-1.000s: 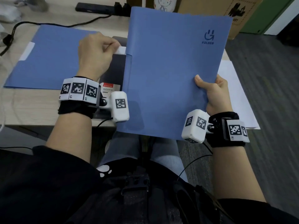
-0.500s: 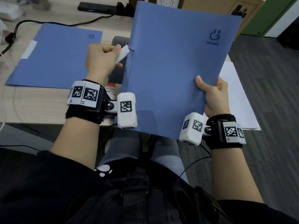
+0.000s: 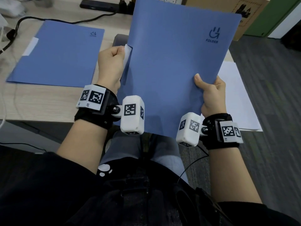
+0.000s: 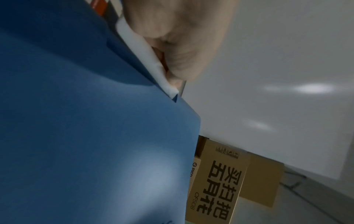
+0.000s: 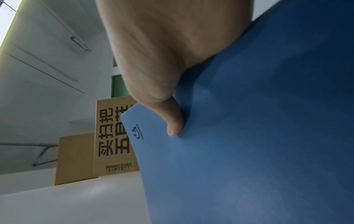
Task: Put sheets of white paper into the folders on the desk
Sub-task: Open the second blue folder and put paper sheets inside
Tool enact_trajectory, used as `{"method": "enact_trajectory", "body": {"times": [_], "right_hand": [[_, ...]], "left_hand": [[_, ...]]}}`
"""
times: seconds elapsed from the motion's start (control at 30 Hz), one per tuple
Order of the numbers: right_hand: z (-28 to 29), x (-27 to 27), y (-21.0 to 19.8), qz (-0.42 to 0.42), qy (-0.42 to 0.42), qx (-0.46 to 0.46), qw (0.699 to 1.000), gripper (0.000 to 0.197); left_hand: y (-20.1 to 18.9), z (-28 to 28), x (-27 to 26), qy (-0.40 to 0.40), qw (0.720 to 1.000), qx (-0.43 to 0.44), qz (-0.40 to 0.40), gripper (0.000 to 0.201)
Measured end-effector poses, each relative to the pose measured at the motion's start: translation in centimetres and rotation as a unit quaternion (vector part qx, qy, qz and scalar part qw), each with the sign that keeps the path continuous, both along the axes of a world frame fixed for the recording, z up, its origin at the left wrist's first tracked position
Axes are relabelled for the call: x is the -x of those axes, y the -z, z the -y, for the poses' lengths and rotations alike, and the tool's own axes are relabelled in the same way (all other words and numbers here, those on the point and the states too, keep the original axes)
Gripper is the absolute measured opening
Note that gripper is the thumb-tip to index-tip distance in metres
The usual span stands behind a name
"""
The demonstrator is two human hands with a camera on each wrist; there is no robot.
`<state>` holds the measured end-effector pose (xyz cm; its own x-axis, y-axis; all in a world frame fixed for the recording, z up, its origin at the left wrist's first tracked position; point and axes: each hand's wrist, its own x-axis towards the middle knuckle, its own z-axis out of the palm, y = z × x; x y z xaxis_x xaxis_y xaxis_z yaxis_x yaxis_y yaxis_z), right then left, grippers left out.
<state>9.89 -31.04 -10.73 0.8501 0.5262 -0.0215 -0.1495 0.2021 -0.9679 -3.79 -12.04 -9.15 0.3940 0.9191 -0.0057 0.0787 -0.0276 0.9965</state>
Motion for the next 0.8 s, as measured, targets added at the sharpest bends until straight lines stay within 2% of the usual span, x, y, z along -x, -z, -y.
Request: {"method": "enact_trajectory", "body": {"times": [0.2,0.3,0.43,0.53,0.67,0.8], "right_hand": [[-0.1,0.2,-0.2,0.007,-0.001,-0.001,1.0,0.02],[-0.2,0.3,-0.3,0.005,-0.001,-0.005,1.0,0.02],[-0.2,0.2,-0.5,0.008,0.011,-0.004,1.0,0.021],[-0.2,0.1,-0.8,0.018,0.017,-0.003,1.0,0.021],[-0.6,0.2,-1.8,0.033,0.02,0.015,0.999,0.025],[-1.5,0.7,-2.4,0.035,0.018,0.026,0.999,0.022]], "left_hand": [[-0.1,0.6,-0.3,-0.027,0.997,0.03,0.073,0.058],[0.0,0.6,-0.7,-0.03,0.99,0.057,0.126,0.045],[0.0,0.8,-1.1,-0.045,0.986,0.064,0.149,0.026],[-0.2,1.0,-1.2,-0.047,0.985,0.064,0.155,0.031],[-0.4,1.2,-0.4,-0.025,0.989,0.062,0.133,0.053],[0.0,0.3,1.2,0.006,0.998,0.056,0.042,0.032]]}}
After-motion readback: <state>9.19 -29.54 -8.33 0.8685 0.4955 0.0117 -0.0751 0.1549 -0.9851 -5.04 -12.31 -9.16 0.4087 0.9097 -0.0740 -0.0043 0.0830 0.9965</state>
